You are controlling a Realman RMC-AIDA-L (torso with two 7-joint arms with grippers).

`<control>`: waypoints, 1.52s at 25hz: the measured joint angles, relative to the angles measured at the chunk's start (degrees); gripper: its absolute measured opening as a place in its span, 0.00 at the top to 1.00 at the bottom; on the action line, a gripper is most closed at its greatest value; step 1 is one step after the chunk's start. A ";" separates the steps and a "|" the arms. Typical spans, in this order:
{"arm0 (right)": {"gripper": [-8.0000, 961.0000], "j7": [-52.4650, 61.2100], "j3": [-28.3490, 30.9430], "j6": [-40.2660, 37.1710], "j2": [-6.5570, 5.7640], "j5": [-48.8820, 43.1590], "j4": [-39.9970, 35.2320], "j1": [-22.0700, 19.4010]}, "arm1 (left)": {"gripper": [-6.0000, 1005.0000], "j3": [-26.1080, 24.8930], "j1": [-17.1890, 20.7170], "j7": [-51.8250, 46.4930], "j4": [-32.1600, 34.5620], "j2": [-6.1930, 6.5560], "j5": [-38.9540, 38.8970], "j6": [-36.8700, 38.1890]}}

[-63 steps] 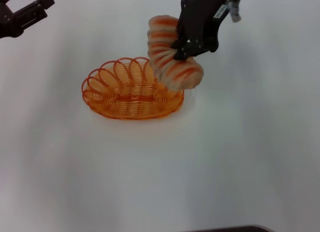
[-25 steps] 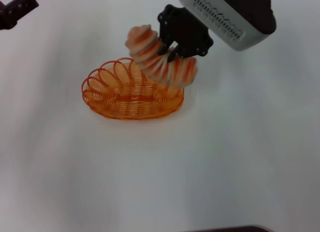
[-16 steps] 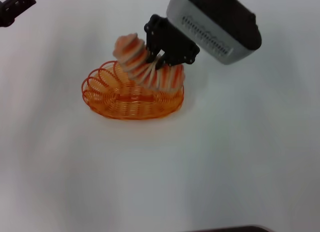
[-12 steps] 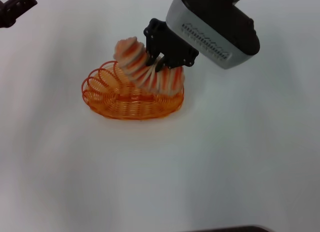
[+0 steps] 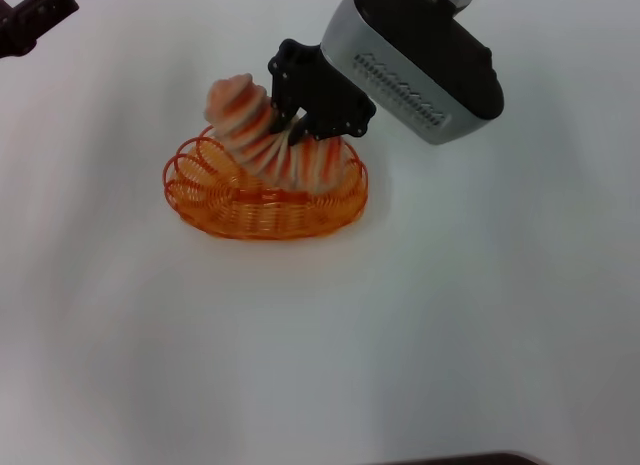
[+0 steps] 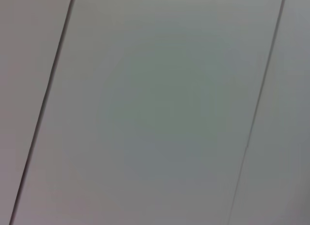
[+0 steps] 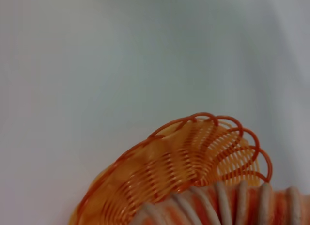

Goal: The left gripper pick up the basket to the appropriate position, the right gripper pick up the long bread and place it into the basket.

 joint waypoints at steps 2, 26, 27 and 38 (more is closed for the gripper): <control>0.88 1.54 -0.08 0.31 -0.01 0.50 0.06 0.01 | 0.09 0.08 -0.10 0.02 -0.06 0.00 0.00 -0.24; 0.61 3.06 -1.75 5.13 -0.21 4.92 -1.62 -2.36 | 0.09 0.01 -0.71 0.80 -0.63 -0.01 0.00 -1.92; 0.57 3.53 -1.09 5.88 -0.27 5.92 -2.07 -2.60 | 0.09 0.00 -0.74 0.80 -0.63 0.00 -0.12 -1.95; 0.26 13.25 17.13 8.78 -0.75 24.00 -5.50 -6.70 | 0.09 -1.37 -0.41 0.23 -0.14 0.40 -1.31 -1.51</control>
